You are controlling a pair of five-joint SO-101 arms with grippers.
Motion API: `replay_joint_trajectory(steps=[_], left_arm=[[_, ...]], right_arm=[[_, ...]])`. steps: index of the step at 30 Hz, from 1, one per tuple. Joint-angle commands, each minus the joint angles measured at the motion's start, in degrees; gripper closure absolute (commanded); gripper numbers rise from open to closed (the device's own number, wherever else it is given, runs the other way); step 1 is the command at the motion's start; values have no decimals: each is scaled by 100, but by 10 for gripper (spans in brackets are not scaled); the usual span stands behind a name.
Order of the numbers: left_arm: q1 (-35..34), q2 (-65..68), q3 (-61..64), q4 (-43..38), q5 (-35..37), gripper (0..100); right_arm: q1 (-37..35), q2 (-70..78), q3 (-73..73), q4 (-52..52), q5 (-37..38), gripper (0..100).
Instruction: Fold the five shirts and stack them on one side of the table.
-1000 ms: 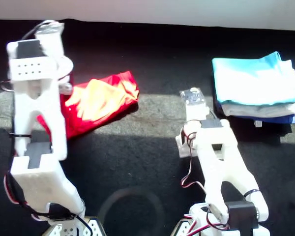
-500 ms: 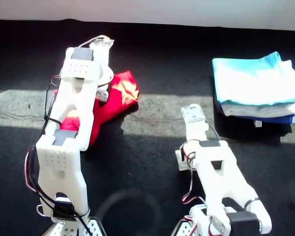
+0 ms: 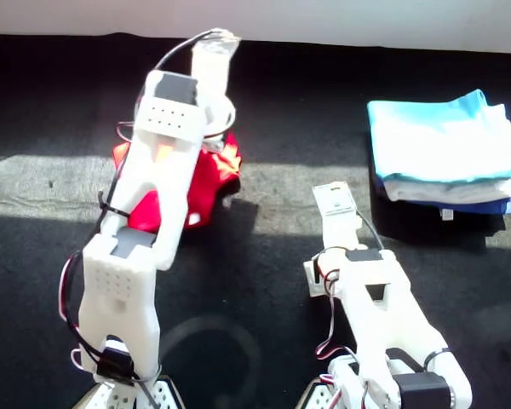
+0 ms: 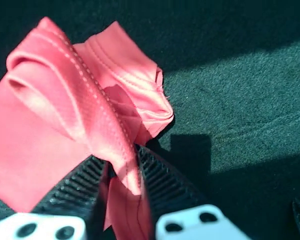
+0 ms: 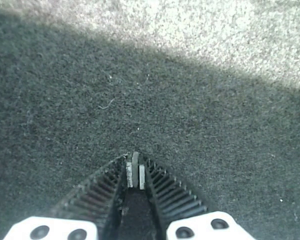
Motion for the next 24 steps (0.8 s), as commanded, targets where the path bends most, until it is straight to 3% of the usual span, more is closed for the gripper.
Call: replay_joint_trajectory(steps=[1,11,18,24], left_arm=[[233,66,-268,-598,53,991],[277,857,-277,-1169,44,986],[-31,866,-637,-1108,53,768],[-611,866,-1727,-404,53,759]], right_arm=[[48,48,22,-215,-9,992],[48,48,22,-215,-9,992],[40,48,22,-215,-9,992],[40,48,22,-224,-9,992]])
